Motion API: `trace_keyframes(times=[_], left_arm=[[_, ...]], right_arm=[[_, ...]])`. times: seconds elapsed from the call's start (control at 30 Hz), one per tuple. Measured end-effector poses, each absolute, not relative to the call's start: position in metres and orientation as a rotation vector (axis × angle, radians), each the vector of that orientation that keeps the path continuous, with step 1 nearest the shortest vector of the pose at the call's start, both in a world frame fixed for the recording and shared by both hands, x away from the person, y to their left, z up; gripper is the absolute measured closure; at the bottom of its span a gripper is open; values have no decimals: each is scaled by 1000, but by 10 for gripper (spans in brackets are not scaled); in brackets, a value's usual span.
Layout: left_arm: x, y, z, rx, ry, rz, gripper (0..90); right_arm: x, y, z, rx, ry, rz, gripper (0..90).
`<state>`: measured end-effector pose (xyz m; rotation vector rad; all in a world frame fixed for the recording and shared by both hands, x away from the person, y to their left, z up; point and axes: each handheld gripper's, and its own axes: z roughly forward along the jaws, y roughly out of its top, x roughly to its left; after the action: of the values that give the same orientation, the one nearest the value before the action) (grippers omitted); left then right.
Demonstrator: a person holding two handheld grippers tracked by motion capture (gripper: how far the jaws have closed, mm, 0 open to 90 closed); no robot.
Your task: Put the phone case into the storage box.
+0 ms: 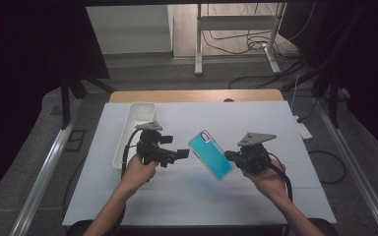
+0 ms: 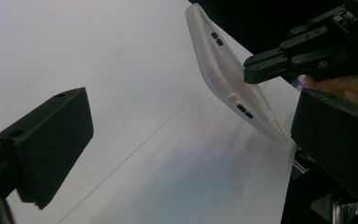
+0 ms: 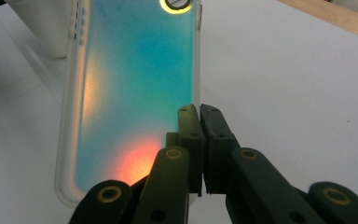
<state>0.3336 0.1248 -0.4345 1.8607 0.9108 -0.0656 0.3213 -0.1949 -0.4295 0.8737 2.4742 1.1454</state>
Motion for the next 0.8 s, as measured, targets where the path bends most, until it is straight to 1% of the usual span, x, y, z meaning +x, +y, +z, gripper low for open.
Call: trace_keyframes(times=[0.3, 0.8], left_arm=[[341, 120, -437, 1846, 925, -148, 0], [344, 114, -439, 1852, 950, -179, 0]], right_arm=[[318, -190, -429, 841, 2468, 1139, 884], [311, -180, -428, 782, 2469, 1138, 884]])
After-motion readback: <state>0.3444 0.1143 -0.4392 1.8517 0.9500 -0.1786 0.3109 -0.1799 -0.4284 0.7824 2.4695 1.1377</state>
